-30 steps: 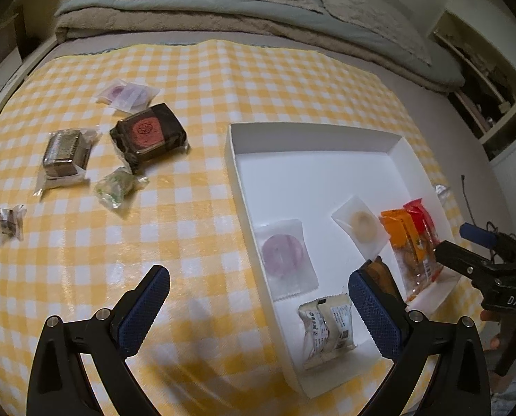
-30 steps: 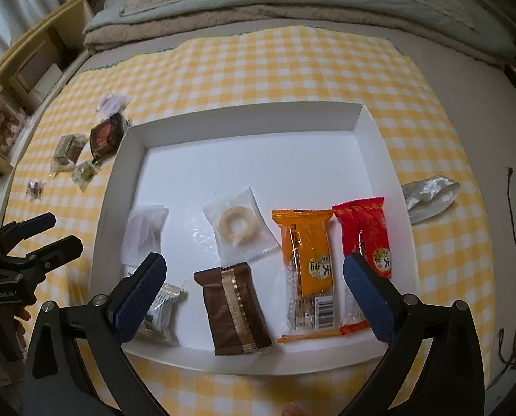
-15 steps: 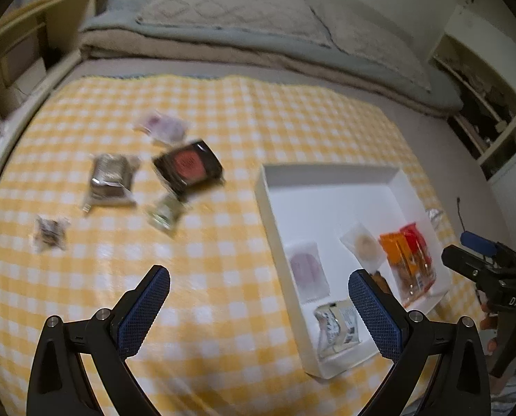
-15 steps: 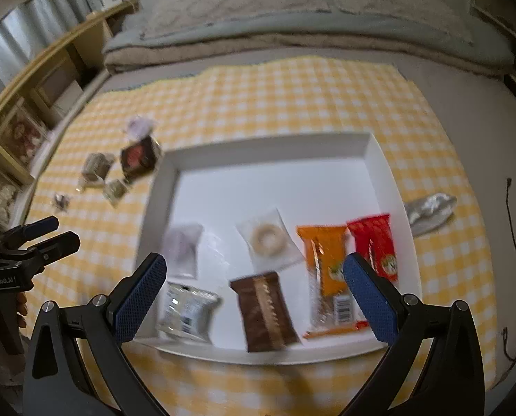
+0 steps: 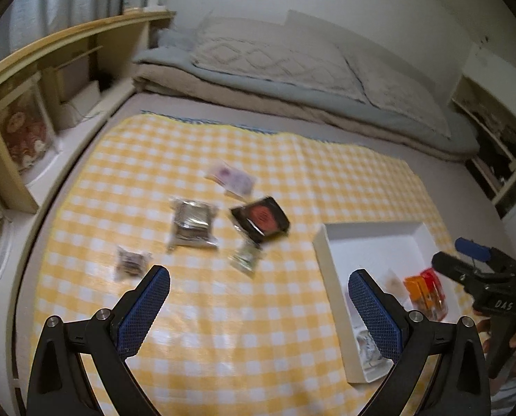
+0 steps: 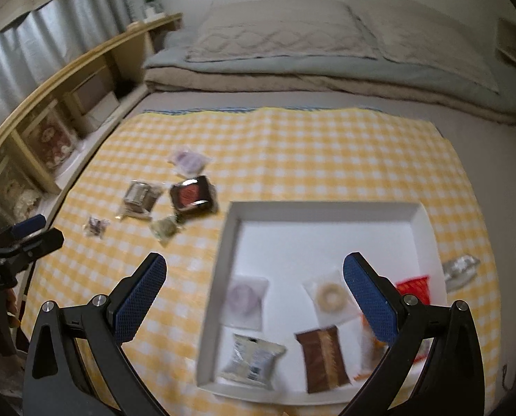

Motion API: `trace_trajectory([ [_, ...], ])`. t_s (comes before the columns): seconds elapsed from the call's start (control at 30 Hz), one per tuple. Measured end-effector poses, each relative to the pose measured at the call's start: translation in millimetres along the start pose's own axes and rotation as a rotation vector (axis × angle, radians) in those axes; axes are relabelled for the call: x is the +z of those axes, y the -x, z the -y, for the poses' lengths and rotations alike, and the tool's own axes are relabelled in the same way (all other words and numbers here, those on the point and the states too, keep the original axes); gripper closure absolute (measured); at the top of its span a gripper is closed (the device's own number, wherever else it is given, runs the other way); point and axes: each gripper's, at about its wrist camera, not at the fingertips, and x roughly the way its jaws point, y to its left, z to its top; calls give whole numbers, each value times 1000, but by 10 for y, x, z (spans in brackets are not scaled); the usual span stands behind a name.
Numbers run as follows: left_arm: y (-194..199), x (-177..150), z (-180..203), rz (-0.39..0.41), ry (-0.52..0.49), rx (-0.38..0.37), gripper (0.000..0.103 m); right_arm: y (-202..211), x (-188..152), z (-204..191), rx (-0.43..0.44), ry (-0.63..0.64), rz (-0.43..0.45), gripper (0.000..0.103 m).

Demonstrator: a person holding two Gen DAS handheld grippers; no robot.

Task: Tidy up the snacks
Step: 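Lift both tools from the tray and move them over the remaining snacks, then grasp the small red-printed candy with the left tool while the right tool grasps the green-printed packet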

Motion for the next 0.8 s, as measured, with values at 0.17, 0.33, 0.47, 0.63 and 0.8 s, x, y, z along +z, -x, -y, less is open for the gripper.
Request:
trace_trajectory([
  [0.17,169,46,-319,41,41,37,0,-168,123,-349,48,36,-10,0],
  [0.33,188,71,-567,44,80,68,0,-378,223,-653,99,48,-34,0],
  [0.47,73,110,-762,10,104,91,0,-610,277,-811,154,9,-86,0],
  [0.63,-301,205,-936,-72,122,132,2,-1009,317,-886,211,-107,-170,0],
  [0.8,-752,362,-1018,-144,132,178,9,-1409,345,-901,233,-290,-231,4],
])
